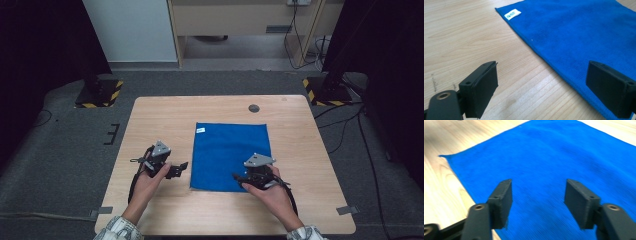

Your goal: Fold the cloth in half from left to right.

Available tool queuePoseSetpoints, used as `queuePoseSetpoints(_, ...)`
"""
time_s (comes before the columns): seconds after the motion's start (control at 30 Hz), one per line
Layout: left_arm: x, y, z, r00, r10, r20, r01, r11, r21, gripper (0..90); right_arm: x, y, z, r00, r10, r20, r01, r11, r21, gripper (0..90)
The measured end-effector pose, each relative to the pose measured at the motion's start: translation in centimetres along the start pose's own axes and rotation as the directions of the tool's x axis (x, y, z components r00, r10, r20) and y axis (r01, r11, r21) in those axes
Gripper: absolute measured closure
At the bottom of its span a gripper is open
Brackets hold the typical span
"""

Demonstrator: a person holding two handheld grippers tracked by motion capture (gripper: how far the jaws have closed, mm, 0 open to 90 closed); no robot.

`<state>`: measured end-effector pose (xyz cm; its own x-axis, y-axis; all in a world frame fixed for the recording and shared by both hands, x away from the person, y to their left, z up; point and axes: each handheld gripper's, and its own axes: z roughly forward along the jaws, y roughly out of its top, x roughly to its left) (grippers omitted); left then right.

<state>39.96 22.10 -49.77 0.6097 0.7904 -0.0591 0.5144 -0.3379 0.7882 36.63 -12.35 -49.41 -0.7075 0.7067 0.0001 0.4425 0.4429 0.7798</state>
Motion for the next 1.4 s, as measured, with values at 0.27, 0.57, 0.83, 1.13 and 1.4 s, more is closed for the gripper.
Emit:
queuePoseSetpoints(0.27, 0.8, -0.7, -0.3, 0.9968, -0.006, -0.080, 0.007, 0.9999, 0.008, 10.0, 3.0, 1.7, 2.0, 0.9957, -0.060, -0.070, 0.061, 0.998, 0.001, 54.5)
queuePoseSetpoints(0.57, 1.5, -1.4, -0.1, 0.9942, -0.020, -0.105, 0.023, 0.9993, 0.029, 10.2, 5.4, 2.7, 4.2, 0.9880, -0.090, -0.125, 0.092, 0.996, 0.004, 68.0)
queuePoseSetpoints(0.83, 1.6, -1.6, 0.3, 0.9924, -0.007, -0.123, 0.015, 0.9979, 0.064, 11.2, 6.6, 3.1, 5.5, 0.9847, -0.081, -0.154, 0.080, 0.997, -0.011, 80.0)
queuePoseSetpoints(1.13, 2.0, -1.7, 0.1, 0.9916, -0.020, -0.128, 0.027, 0.9983, 0.053, 11.3, 7.9, 3.1, 6.3, 0.9795, -0.082, -0.184, 0.079, 0.997, -0.023, 86.7)
queuePoseSetpoints(1.4, 2.1, -1.8, 0.1, 0.9909, -0.021, -0.133, 0.029, 0.9979, 0.058, 11.5, 8.8, 3.1, 7.2, 0.9746, -0.093, -0.203, 0.093, 0.996, -0.009, 83.9)
